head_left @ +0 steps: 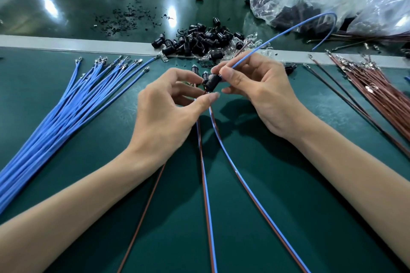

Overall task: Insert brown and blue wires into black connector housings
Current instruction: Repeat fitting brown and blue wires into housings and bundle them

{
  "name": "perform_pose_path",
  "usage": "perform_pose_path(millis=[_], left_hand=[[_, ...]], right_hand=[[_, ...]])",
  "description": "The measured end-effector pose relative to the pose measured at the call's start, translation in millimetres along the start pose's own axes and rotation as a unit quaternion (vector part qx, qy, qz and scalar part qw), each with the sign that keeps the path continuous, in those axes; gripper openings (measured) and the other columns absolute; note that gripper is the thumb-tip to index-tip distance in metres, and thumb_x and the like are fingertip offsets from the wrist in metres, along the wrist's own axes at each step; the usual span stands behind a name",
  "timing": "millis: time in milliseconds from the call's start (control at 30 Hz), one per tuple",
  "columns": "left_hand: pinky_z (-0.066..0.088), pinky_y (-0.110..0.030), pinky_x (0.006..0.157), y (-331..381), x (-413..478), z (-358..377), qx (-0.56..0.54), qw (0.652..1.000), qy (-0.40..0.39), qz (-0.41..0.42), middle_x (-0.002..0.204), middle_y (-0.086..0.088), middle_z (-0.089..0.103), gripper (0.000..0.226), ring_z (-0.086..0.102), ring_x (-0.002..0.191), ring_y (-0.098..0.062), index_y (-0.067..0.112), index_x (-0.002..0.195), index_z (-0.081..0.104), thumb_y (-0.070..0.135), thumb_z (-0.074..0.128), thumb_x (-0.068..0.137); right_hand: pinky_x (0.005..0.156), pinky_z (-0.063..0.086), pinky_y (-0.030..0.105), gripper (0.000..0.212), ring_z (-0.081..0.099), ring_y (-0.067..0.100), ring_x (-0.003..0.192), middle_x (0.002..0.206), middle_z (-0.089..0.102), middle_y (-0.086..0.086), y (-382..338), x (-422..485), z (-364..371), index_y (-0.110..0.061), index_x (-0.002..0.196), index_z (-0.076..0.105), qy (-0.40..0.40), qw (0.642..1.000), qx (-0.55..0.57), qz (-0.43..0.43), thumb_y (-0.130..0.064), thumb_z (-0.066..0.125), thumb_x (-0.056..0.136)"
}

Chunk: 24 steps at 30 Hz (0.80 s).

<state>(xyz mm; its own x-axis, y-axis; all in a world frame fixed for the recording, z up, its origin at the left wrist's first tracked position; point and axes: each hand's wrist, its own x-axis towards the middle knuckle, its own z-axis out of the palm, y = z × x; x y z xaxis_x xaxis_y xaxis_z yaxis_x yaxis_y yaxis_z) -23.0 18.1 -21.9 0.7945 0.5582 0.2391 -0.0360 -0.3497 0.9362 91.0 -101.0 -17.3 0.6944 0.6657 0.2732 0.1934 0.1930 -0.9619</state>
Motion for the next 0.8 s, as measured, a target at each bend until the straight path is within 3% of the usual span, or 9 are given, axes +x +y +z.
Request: perform_pose_path(millis=[267,467,633,800], left_hand=[[0.058,-0.044,0.075,2.5,-2.3,0.4,-0.017,1.0,-0.01,0.003,0.077,0.002,0.074,0.005,0.071,0.068,-0.016,0.026,0.082,0.07,0.024,0.073,0.079],[0.058,-0.037,0.079,1.9,-0.4,0.4,-0.047,0.999,-0.015,-0.011,0.08,0.001,0.074,0.013,0.072,0.071,-0.012,0.022,0.087,0.068,0.01,0.07,0.085],[0.056,-0.023,0.076,3.1,-0.3,1.3,-0.055,0.998,-0.032,0.002,0.083,0.002,0.074,0.012,0.071,0.073,-0.009,0.015,0.092,0.07,0.008,0.071,0.083],[0.057,-0.025,0.079,3.3,-0.3,0.4,-0.074,0.997,-0.027,0.0,0.083,0.003,0.074,0.014,0.072,0.076,-0.012,0.02,0.088,0.07,0.006,0.069,0.084]], right_hand=[[0.062,0.05,0.019,0.007,0.06,0.006,0.06,0.062,0.063,-0.008,-1.5,-0.1,-0.1,-0.016,0.079,0.062,-0.004,1.0,-0.012,0.005,-0.011,0.065,0.082],[0.059,0.048,0.015,0.011,0.06,0.003,0.058,0.06,0.064,-0.008,0.3,0.3,-0.3,-0.012,0.078,0.064,0.001,0.999,-0.039,0.022,-0.005,0.066,0.085],[0.058,0.046,0.016,0.01,0.058,0.003,0.058,0.06,0.063,-0.009,0.0,0.2,-1.3,-0.014,0.078,0.064,0.022,0.999,-0.012,0.024,-0.007,0.066,0.084],[0.056,0.046,0.015,0.012,0.058,0.001,0.058,0.06,0.063,-0.011,-1.3,-0.5,-0.3,-0.014,0.076,0.065,0.014,0.999,-0.049,0.007,-0.004,0.067,0.084]])
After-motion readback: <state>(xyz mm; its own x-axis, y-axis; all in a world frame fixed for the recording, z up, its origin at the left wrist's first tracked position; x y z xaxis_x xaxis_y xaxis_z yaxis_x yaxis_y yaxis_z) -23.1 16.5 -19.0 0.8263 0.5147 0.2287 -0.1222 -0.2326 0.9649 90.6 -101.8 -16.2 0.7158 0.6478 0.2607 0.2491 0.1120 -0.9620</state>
